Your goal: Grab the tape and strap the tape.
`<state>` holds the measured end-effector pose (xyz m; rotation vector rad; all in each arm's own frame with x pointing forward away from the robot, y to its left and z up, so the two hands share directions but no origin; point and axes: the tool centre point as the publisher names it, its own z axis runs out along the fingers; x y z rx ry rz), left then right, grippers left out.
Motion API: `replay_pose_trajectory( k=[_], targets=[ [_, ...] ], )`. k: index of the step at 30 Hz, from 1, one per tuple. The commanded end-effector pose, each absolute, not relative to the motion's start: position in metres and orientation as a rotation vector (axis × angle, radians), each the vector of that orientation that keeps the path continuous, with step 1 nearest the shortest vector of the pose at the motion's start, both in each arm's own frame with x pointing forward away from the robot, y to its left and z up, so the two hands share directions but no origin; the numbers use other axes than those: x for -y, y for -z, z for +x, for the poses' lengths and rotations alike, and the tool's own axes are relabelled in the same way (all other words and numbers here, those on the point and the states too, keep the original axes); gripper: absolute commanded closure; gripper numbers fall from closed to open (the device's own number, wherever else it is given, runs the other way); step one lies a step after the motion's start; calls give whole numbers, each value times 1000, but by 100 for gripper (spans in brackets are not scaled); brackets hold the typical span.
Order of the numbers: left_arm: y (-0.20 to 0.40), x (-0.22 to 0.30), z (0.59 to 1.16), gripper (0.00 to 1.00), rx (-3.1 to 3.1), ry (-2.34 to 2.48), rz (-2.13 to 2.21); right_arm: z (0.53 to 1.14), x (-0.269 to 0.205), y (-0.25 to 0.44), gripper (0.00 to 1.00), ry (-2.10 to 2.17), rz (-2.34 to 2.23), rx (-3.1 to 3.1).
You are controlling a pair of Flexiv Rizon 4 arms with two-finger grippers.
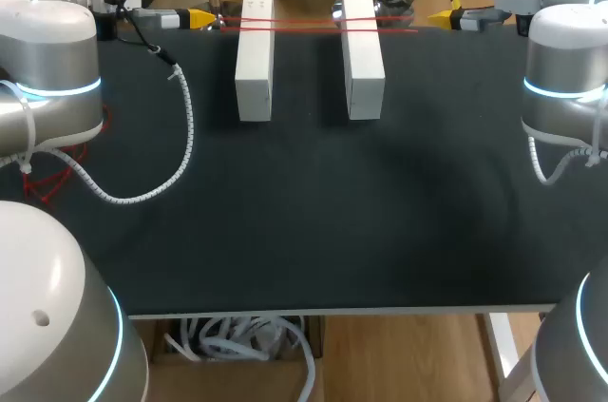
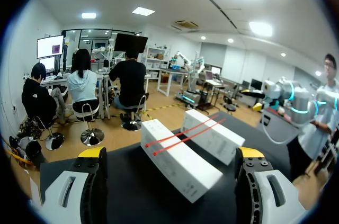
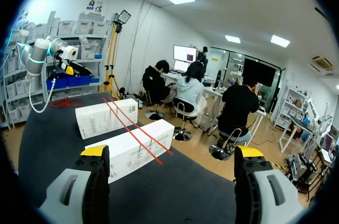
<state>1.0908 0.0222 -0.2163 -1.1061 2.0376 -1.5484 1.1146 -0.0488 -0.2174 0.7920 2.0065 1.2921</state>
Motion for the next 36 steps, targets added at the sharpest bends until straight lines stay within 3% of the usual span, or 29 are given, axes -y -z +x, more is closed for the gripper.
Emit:
replay_pose_trajectory(
  k=[1,13,22,28,36],
  targets=[
    [218,-22,1091,0,-2032,1551,-1104,1114,49,217,0,-1291,792,-2009],
    [217,-22,1091,0,-2048,1549,-1086,1114,49,217,0,-1291,792,-2009],
    [220,0,1100,0,-2311,1625,-706,1114,49,217,0,-1291,792,-2009],
    [214,20,1109,0,-2413,1694,-197,1114,49,217,0,-1291,792,-2009],
    [214,20,1109,0,-2413,1694,-197,1114,49,217,0,-1291,792,-2009]
  ],
)
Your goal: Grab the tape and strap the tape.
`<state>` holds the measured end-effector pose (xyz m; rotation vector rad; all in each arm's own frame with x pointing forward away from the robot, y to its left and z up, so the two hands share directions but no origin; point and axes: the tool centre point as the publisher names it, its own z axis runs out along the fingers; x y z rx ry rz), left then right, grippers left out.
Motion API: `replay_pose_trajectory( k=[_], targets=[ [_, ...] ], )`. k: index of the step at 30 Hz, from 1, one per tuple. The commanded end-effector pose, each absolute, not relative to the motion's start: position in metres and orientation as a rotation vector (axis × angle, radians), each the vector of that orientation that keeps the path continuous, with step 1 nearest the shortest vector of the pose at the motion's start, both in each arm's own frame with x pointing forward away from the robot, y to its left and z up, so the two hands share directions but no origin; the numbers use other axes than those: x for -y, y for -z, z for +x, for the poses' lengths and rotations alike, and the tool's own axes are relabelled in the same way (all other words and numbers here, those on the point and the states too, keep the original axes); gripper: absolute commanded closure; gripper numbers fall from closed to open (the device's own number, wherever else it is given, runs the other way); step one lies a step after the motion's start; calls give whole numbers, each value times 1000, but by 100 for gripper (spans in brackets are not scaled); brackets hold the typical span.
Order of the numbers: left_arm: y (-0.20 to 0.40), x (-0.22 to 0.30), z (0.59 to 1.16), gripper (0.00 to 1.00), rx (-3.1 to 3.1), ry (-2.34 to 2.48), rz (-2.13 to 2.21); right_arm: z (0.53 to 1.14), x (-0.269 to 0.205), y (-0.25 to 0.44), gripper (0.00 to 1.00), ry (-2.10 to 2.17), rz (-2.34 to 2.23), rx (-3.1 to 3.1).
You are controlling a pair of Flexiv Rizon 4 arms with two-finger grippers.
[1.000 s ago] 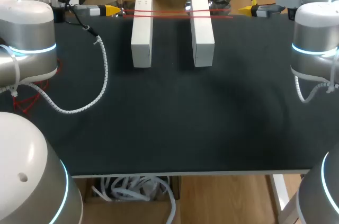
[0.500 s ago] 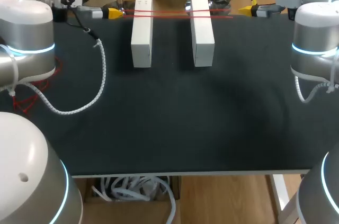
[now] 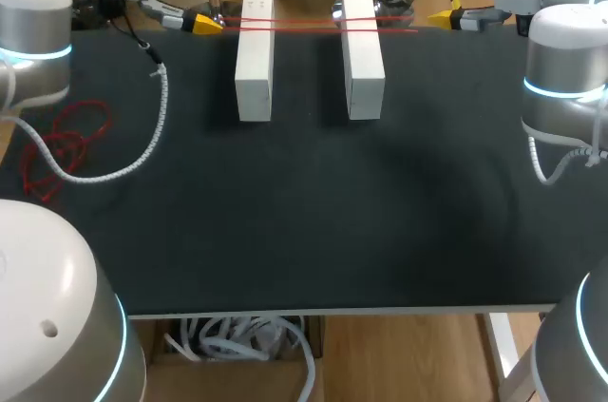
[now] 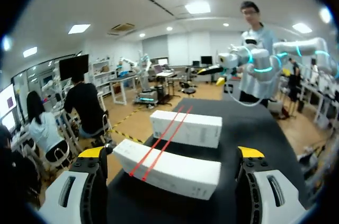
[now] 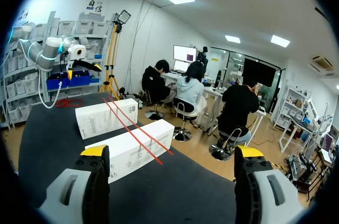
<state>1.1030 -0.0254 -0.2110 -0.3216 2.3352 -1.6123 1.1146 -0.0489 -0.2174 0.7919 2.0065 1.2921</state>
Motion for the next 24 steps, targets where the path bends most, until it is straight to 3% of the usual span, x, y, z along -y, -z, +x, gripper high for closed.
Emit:
replay_pose_trajectory(
  k=[1,18,19,20,24],
  targets=[
    [214,20,1109,0,-2413,1694,-197,1114,49,217,0,-1291,792,-2009],
    [233,21,1123,0,-2415,1687,-63,1114,49,217,0,-1291,792,-2009],
    [237,22,1124,7,-2413,1693,-59,1114,49,217,0,-1291,792,-2009],
    [239,22,1126,38,-2415,1695,-56,1114,49,217,0,-1291,792,-2009],
    [251,23,1130,61,-2401,1723,-47,1114,49,217,0,-1291,792,-2009]
  ],
)
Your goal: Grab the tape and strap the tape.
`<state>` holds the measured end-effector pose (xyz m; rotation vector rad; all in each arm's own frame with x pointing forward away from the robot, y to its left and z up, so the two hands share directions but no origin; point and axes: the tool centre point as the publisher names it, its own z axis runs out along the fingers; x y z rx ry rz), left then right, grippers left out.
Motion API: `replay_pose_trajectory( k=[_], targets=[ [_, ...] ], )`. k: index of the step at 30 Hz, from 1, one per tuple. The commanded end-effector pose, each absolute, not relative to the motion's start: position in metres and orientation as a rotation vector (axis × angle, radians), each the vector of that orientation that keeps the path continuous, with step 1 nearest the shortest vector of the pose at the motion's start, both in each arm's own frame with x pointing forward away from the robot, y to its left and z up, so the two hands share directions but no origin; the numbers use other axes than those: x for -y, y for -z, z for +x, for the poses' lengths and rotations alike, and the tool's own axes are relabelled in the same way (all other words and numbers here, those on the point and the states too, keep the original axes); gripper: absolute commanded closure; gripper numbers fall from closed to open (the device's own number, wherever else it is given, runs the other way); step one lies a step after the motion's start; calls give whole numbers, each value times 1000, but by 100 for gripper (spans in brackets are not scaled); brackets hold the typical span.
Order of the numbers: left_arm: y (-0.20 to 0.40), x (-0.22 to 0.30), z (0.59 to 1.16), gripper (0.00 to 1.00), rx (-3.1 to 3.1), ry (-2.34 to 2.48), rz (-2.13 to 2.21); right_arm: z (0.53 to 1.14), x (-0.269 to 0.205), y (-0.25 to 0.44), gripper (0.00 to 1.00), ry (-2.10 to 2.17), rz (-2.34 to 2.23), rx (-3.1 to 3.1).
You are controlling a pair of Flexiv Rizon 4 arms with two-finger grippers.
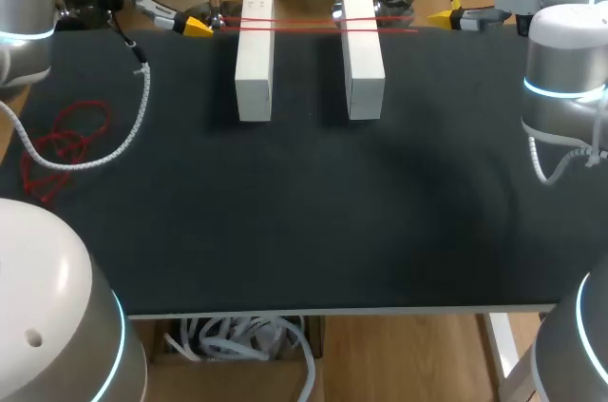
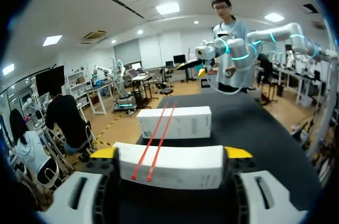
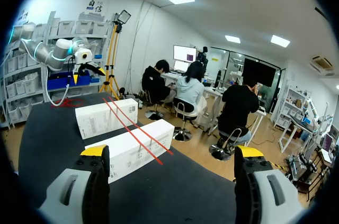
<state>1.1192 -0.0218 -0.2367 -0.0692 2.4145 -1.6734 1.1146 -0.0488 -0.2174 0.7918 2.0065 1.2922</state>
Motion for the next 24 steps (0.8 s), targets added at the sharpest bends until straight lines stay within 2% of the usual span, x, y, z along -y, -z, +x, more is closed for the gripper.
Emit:
replay_pose_trajectory(
  k=[1,2,5,7,12,14,18,24],
  targets=[
    [255,23,1132,63,-2396,1731,-40,1114,49,217,0,-1291,792,-2009],
    [258,22,1133,59,-2390,1742,-33,1114,49,217,0,-1291,792,-2009],
    [267,20,1136,68,-2388,1766,-35,1114,49,217,0,-1291,792,-2009],
    [271,18,1138,58,-2387,1791,-37,1114,49,217,0,-1291,792,-2009],
    [282,13,1145,54,-2373,1815,-21,1114,49,217,0,-1291,792,-2009],
    [285,11,1149,64,-2376,1824,-18,1114,49,217,0,-1291,792,-2009],
    [293,8,1154,71,-2371,1851,-16,1114,49,217,0,-1291,792,-2009],
    [300,9,1162,69,-2372,1876,11,1114,49,217,0,-1291,792,-2009]
  ],
)
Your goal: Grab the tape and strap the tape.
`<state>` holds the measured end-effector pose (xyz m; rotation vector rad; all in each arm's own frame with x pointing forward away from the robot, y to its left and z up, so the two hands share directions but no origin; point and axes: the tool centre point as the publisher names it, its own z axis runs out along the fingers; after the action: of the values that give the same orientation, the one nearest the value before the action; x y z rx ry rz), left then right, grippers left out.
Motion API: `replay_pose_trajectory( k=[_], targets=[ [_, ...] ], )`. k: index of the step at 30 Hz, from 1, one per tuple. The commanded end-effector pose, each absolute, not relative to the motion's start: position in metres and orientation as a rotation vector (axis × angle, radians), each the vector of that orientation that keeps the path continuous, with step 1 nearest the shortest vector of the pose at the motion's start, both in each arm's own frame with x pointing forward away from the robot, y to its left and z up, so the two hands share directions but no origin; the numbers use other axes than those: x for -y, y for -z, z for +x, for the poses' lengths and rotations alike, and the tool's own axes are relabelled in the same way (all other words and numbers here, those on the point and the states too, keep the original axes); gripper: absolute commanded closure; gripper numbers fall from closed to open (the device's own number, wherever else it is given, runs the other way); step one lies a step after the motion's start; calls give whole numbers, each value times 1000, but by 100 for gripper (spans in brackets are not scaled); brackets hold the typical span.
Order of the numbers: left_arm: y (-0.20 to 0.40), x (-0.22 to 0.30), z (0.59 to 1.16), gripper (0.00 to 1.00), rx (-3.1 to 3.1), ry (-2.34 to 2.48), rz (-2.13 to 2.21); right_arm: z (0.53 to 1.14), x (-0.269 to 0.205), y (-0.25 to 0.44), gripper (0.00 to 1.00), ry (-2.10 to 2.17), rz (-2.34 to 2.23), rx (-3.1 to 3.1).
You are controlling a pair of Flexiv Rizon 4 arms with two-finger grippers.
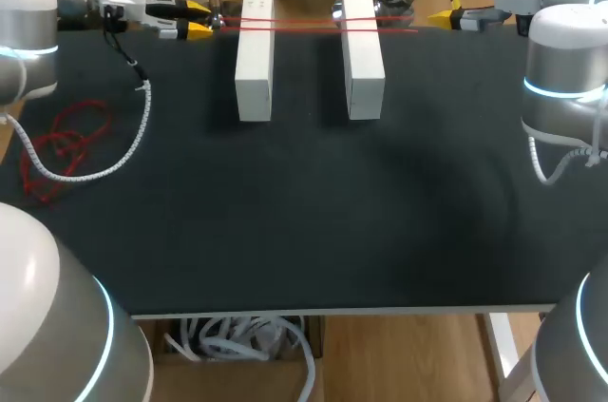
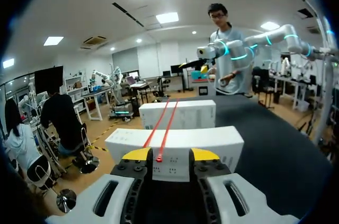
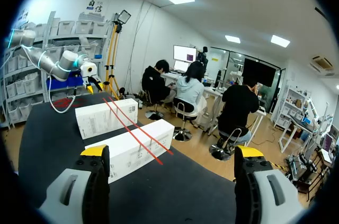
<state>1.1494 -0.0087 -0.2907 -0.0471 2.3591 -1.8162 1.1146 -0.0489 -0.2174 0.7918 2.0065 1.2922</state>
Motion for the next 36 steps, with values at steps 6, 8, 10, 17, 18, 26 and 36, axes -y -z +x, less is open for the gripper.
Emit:
replay_pose_trajectory(
  k=[6,8,10,17,18,26,36],
  targets=[
    [307,13,1167,69,-2359,1903,25,1114,49,217,0,-1291,792,-2009],
    [309,14,1168,69,-2358,1911,30,1114,49,217,0,-1291,792,-2009],
    [310,15,1170,69,-2357,1916,33,1114,49,217,0,-1291,792,-2009],
    [314,19,1172,71,-2348,1928,42,1114,49,217,0,-1291,792,-2009],
    [314,19,1172,71,-2348,1930,42,1114,49,217,0,-1291,792,-2009],
    [319,22,1173,70,-2338,1941,46,1114,49,217,0,-1291,792,-2009],
    [322,25,1176,72,-2330,1952,54,1114,49,217,0,-1291,792,-2009]
  ],
)
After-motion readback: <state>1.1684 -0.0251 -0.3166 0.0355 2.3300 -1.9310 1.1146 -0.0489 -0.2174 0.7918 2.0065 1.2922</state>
